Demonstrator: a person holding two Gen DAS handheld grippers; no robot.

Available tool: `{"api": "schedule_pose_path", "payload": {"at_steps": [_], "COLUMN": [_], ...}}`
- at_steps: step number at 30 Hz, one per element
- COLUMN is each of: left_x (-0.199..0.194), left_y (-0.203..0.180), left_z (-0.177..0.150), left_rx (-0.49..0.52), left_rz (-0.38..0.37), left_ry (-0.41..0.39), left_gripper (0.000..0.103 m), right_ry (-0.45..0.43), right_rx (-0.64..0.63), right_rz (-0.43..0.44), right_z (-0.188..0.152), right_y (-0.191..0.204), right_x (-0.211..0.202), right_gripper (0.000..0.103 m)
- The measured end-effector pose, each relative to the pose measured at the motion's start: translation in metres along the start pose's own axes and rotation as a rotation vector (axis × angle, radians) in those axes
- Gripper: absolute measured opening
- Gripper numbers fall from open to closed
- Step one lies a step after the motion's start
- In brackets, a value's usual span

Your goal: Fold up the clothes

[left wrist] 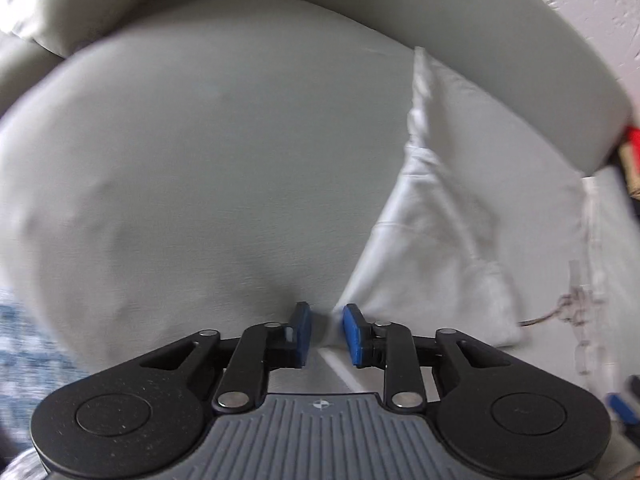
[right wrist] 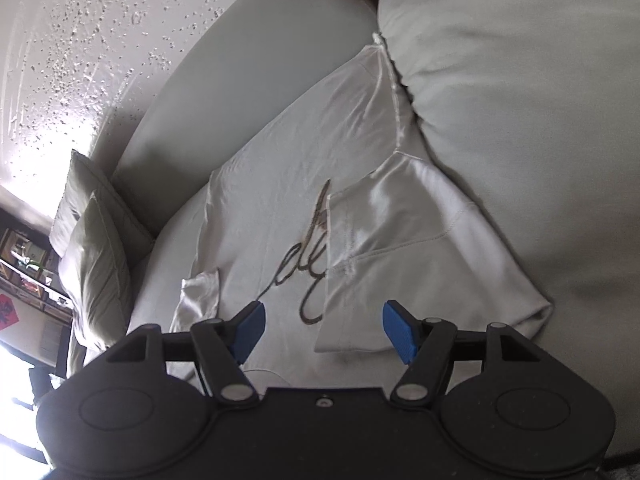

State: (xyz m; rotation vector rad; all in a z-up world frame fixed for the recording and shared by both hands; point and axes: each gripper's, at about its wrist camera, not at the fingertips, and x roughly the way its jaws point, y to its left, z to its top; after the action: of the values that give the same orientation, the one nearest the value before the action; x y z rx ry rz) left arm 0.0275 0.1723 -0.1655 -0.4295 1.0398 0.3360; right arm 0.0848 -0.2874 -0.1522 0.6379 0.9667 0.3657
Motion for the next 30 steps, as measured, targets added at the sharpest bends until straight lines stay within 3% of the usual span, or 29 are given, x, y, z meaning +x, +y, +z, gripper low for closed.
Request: {"api": "schedule_pose_path", "payload": {"at_steps": [1,4,7,9,10,11,12,13,18,20,22,24,28,30], "left_x": [-0.004,-0.02,-0.039,-0.037,-0.037,-0.035,-0.027,-0.018,0.026,0.045,0.058,0.058,0.049,0.042], "left_y": [0.0,0.0,-0.01,-0.025,-0.032,-0.039,-0.046,-0.053,-0.085,-0.087,-0.081,-0.073,-0.067,-0.063], "left_z": [-0.004,-0.014,-0.014,-0.008,-0.005,-0.002,0.004,0.009,0.036,0.038,0.041,0.042,0.026,0.018], "left_rx": [0.008,0.041,0.105,0.177,0.213,0.247,0.263,0.279,0.356,0.329,0.289,0.257,0.323,0.355], "left_rz": [0.047,0.141,0.111,0.067,0.044,0.024,0.021,0.018,0.005,0.049,0.117,0.103,0.118,0.132], "left_ry": [-0.018,-0.119,-0.251,-0.281,-0.297,-0.309,-0.295,-0.28,-0.206,-0.134,-0.088,-0.079,-0.092,-0.106], "left_gripper": [0.012,0.014,0.022,0.023,0.022,0.02,0.016,0.017,0.016,0.017,0.027,0.029,0.032,0.033], "right_ry": [-0.003,-0.02,-0.088,-0.143,-0.171,-0.199,-0.208,-0.217,-0.153,-0.108,-0.058,-0.025,0.01,0.018], "right_rx": [0.003,0.01,0.004,-0.005,-0.024,-0.044,-0.063,-0.082,-0.155,-0.122,-0.069,-0.05,-0.12,-0.185], "right_rz": [-0.002,-0.003,-0.029,-0.058,-0.097,-0.137,-0.166,-0.196,-0.27,-0.263,-0.25,-0.284,-0.379,-0.438], "right_z": [0.0,0.001,0.005,0.009,0.014,0.019,0.026,0.032,0.059,0.063,0.067,0.064,0.053,0.047], "right_y": [-0.002,-0.006,-0.007,-0.008,-0.007,-0.005,-0.004,-0.003,0.001,-0.002,-0.008,-0.012,-0.012,-0.009], "right_x": [-0.002,-0.009,-0.02,-0.027,-0.027,-0.028,-0.025,-0.021,0.017,0.036,0.055,0.066,0.067,0.06], "right_gripper": [0.064,0.064,0.064,0.062,0.058,0.039,0.024,0.022,0.02,0.02,0.02,0.02,0.019,0.005]}}
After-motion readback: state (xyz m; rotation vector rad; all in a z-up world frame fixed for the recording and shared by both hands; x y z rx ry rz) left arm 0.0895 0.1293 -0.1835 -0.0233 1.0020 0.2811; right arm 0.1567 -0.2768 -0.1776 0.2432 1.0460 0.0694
